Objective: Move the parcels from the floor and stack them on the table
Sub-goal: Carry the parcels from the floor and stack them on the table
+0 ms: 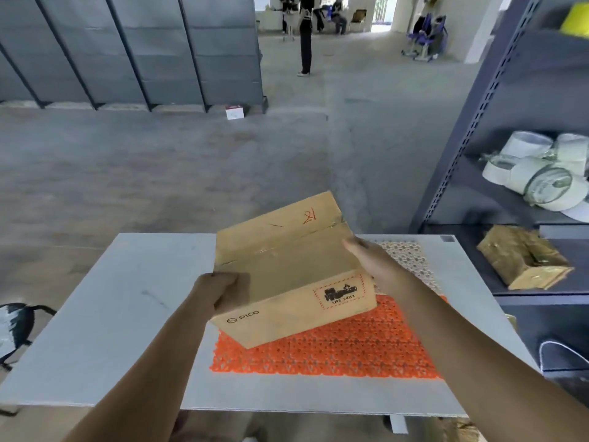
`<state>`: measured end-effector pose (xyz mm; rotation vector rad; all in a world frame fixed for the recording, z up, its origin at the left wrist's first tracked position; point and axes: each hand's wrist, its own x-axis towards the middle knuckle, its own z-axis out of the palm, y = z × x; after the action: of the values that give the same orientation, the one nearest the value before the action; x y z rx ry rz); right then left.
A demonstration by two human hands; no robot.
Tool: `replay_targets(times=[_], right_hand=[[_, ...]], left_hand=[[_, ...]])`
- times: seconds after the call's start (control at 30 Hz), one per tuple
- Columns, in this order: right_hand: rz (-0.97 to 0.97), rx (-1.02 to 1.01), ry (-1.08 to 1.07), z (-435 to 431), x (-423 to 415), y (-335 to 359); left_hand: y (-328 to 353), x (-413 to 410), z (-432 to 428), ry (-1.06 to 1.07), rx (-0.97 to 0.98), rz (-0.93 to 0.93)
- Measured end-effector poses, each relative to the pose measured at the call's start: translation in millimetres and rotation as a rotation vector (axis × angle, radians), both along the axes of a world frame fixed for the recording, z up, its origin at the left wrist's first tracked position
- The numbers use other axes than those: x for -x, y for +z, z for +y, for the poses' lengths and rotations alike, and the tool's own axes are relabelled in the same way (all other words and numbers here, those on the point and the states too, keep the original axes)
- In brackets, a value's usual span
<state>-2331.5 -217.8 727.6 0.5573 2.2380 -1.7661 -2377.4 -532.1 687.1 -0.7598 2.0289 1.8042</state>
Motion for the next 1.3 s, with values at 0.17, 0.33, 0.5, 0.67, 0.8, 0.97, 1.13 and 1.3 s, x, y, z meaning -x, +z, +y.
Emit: replay_targets(times=[0.17,0.33,0.5,0.67,0.8,0.97,1.13,1.3], right_hand=[[0.019,-0.185,-0.080,-14.1,37.5,-6.1],[0.020,-0.307,-0.076,-36.9,74.7,-21.2],[-0.079,-0.366,-0.063,-39.8,89.2,-49.0],[-0.034,-0.318,-0.207,-31.5,85.0,-62.7],[-0.057,-0.340,-0.221,-26.6,87.9,-65.8],[-0.084,-0.375,-0.202,-24.9,89.5,-66.8],[-0.101,-0.587,-0.177,-35.1,87.3,-64.7],[-0.092,-0.688,-0.117,-37.0,71.9,-65.1]], left_hand=[[22.2,71.3,-12.2,-0.193,0.243,0.188],[14.7,125.2,-29.5,-0.313,0.269,0.211],[-18.5,138.9,-31.7,-0.425,0.115,0.172],[-31.8,141.5,-22.4,-0.423,-0.003,0.204],[-34.6,140.4,-12.4,-0.436,0.048,0.222],[-39.7,136.3,-11.5,-0.435,0.065,0.217],[-44.3,130.9,-6.5,-0.432,0.285,0.252],[-45.7,121.6,-4.5,-0.457,0.469,0.224]])
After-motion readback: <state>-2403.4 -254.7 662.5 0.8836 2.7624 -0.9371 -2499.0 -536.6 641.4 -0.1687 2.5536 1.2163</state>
